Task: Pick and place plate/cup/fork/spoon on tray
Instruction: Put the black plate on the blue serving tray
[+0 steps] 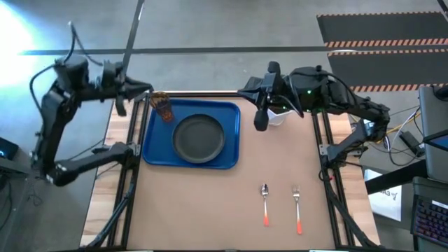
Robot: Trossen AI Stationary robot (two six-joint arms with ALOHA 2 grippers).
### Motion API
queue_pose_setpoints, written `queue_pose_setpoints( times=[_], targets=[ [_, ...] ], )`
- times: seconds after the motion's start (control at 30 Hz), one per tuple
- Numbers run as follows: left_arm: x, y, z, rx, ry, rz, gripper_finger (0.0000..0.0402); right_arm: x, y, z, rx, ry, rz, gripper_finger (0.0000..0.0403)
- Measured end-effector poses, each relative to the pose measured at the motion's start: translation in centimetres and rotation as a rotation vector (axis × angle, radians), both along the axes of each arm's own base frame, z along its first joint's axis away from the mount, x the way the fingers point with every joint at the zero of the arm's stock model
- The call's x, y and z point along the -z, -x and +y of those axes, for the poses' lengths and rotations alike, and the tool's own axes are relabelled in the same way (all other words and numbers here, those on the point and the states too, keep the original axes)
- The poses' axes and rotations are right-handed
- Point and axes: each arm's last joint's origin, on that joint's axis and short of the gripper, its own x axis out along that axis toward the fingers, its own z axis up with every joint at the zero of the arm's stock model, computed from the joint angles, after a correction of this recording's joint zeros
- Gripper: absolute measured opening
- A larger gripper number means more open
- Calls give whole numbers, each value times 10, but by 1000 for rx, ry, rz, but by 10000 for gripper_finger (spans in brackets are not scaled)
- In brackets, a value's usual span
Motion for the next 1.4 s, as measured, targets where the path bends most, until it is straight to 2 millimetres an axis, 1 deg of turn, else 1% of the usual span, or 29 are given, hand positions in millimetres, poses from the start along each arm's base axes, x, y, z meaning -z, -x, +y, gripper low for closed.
queue_pose_setpoints(
  times=[0.07,0.13,0.2,0.23,0.3,0.37,0.4,0.5,0.6,0.7,0.8,0.9,1.07,1.23,1.4],
  targets=[
    [-2,-16,11,48,6,20,0,0,0,0,7,1,-1,9],
    [1,-35,21,111,21,50,0,-1,1,0,7,2,-2,9],
    [7,-56,24,196,29,85,0,-1,1,0,5,8,0,9],
    [12,-67,24,230,32,109,0,-1,1,0,5,10,1,9],
    [24,-91,21,243,26,193,0,0,1,0,4,13,2,9],
    [33,-108,10,236,-15,271,0,0,1,0,4,13,7,9],
    [35,-112,4,228,-42,310,0,0,1,0,4,13,12,9],
    [49,-118,-13,173,-76,499,0,1,3,0,3,14,24,9],
    [60,-121,-26,93,-53,639,0,2,7,0,4,12,47,9],
    [63,-115,-36,33,1,672,0,2,9,0,4,10,59,9],
    [77,-114,-44,5,65,700,0,2,11,0,4,11,68,9],
    [104,-116,-50,-44,111,779,0,3,11,0,4,8,71,9],
    [157,-118,-54,-94,177,891,0,3,11,0,4,8,77,9],
    [199,-122,-55,-79,266,888,0,3,11,0,3,8,77,9],
    [232,-125,-56,-64,358,837,0,3,11,0,0,7,77,9]
  ],
)
